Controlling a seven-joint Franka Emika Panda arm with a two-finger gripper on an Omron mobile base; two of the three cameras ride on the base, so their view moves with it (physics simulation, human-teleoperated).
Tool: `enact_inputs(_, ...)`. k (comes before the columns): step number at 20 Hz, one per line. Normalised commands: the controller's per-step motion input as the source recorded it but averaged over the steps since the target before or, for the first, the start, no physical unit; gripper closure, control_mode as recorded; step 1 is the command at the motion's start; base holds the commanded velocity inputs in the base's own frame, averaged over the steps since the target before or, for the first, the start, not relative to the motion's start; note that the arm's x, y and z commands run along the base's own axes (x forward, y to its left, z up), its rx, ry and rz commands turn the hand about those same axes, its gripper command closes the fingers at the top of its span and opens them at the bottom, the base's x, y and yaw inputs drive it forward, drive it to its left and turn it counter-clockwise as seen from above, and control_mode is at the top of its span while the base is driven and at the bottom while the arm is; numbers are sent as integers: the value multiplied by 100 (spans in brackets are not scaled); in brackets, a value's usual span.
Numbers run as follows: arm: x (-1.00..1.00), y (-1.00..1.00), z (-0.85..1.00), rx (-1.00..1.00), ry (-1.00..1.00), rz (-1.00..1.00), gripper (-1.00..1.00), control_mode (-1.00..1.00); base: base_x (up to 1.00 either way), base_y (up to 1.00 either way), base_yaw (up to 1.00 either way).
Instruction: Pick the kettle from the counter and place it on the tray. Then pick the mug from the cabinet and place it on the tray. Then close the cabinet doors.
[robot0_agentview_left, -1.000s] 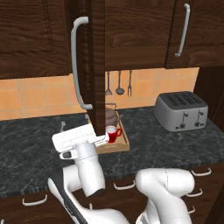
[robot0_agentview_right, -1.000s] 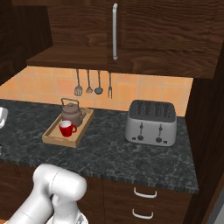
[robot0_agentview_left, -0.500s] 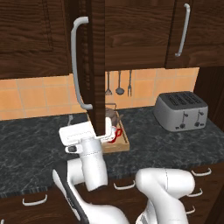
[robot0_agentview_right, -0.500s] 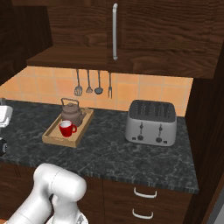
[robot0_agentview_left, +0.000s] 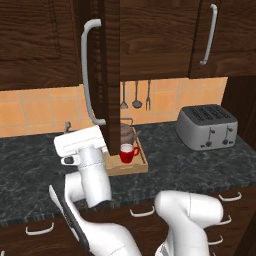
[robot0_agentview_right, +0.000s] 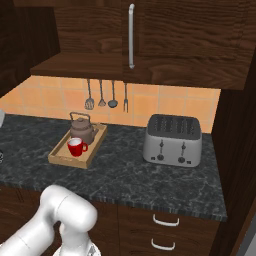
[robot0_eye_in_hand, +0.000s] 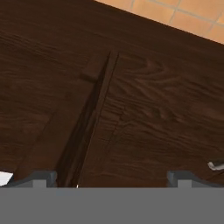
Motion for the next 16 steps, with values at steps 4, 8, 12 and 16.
enact_inputs(4,-39,35,65,0,0,-22,-100,-100,0,0,0)
enact_inputs(8,-31,5,80,0,1,-24,-100,-100,0,0,0)
enact_inputs(12,-20,0,92,0,1,-23,-100,-100,0,0,0)
enact_inputs(16,-8,-14,100,5,15,-14,-100,-100,0,0,0)
